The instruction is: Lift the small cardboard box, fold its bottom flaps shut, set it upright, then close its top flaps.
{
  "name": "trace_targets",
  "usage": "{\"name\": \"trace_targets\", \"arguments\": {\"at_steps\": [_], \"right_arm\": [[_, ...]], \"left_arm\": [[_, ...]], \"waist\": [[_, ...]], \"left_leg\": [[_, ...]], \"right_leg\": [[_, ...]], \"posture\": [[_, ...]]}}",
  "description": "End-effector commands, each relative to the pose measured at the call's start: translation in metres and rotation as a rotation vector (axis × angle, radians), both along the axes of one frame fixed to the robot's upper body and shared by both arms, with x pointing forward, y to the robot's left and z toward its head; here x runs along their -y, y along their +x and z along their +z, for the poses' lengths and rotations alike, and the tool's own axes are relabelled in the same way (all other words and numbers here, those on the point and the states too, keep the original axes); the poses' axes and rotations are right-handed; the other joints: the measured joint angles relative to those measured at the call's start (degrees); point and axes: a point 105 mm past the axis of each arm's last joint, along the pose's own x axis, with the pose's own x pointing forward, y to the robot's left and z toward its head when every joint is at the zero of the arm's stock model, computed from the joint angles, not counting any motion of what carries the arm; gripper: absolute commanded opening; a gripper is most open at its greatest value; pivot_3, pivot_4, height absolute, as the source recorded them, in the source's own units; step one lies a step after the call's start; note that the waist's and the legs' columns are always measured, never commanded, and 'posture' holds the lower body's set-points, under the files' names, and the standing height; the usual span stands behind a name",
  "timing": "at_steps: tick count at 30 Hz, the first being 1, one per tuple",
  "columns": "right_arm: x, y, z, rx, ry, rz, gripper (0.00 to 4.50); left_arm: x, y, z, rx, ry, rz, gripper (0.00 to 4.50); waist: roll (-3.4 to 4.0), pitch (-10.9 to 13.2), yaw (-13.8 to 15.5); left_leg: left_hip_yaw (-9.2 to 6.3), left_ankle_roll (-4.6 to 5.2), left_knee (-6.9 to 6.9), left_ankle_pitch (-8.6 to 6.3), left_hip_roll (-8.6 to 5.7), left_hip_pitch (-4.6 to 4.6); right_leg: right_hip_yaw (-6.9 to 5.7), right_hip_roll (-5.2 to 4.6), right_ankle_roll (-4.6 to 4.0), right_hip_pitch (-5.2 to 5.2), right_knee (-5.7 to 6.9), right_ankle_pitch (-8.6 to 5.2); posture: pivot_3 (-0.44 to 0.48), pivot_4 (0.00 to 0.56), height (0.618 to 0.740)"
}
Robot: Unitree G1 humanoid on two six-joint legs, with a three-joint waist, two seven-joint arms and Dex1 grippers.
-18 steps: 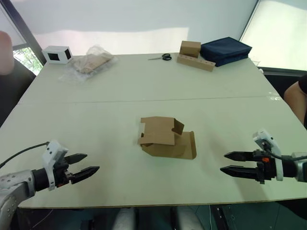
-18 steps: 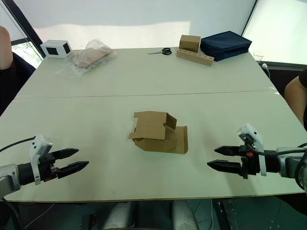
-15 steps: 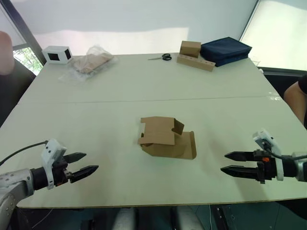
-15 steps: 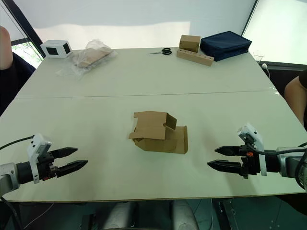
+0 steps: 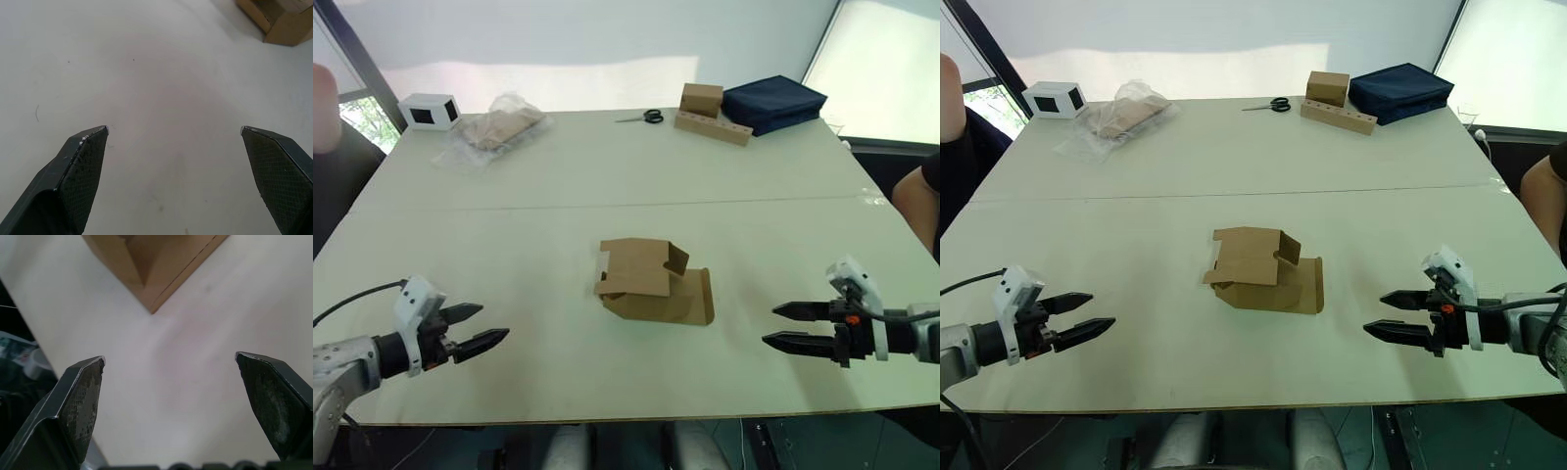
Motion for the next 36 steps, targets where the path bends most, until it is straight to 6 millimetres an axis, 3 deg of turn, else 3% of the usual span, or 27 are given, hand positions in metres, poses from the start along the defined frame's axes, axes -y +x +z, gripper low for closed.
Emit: {"name": "trace_targets", "arguments": {"at_steps": [1, 9, 15, 20, 24, 28, 36], "right_arm": [[0.004, 0.007, 0.009, 0.061, -0.040, -0.003, 4.50], [0.007, 0.007, 0.016, 0.091, -0.054, -0.017, 4.50], [0.001, 0.009, 0.024, 0.183, -0.091, -0.011, 4.50], [-0.023, 0.001, 0.043, 0.245, -0.094, 0.064, 4.50], [-0.050, -0.009, 0.055, 0.283, -0.059, 0.131, 4.50], [-0.069, -0.017, 0.057, 0.307, -0.045, 0.159, 4.50], [-0.096, -0.024, 0.043, 0.348, -0.078, 0.163, 4.50]], "left_arm": [[-0.001, 0.004, 0.010, 0.032, 0.039, -0.013, 4.45], [-0.006, 0.018, 0.023, 0.027, 0.145, -0.060, 4.45], [-0.003, 0.032, 0.036, -0.035, 0.076, -0.112, 4.45], [0.020, 0.048, 0.054, -0.087, -0.038, -0.210, 4.45], [0.050, 0.057, 0.061, -0.201, -0.143, -0.301, 4.45], [0.079, 0.072, 0.064, -0.307, -0.272, -0.325, 4.45], [0.121, 0.079, 0.067, -0.453, -0.454, -0.424, 4.45]], "waist": [[0.00, 0.0, 0.0], [0.00, 0.0, 0.1], [0.00, 0.0, -0.2], [0.00, 0.0, -0.1], [0.00, 0.0, -0.1], [-0.02, 0.0, -0.1], [-0.05, 0.0, -0.3]], "left_leg": [[0.00, 0.00, 0.00, 0.00, 0.00, 0.00], [0.01, 0.00, 0.00, 0.00, -0.01, -0.01], [0.00, 0.00, -0.01, 0.00, 0.00, -0.03], [-0.02, 0.00, 0.03, 0.00, -0.01, -0.07], [-0.03, 0.00, 0.04, 0.00, -0.01, -0.10], [-0.06, 0.00, 0.09, 0.00, -0.01, -0.12], [-0.09, -0.02, 0.15, 0.01, -0.01, -0.22]], "right_leg": [[0.00, 0.00, 0.00, 0.00, 0.00, 0.00], [0.00, -0.01, 0.00, -0.01, 0.00, 0.00], [-0.01, 0.02, 0.00, -0.04, 0.01, 0.00], [-0.03, 0.03, 0.00, -0.07, 0.08, 0.00], [-0.03, 0.04, 0.01, -0.08, 0.08, 0.00], [-0.05, 0.05, 0.01, -0.08, 0.11, 0.00], [-0.05, 0.07, 0.01, -0.20, 0.15, 0.00]], "posture": [[0.000, 0.150, 0.740], [0.000, 0.150, 0.740], [0.000, 0.150, 0.740], [0.000, 0.150, 0.740], [0.000, 0.150, 0.740], [0.000, 0.150, 0.740], [0.000, 0.150, 0.740]]}}
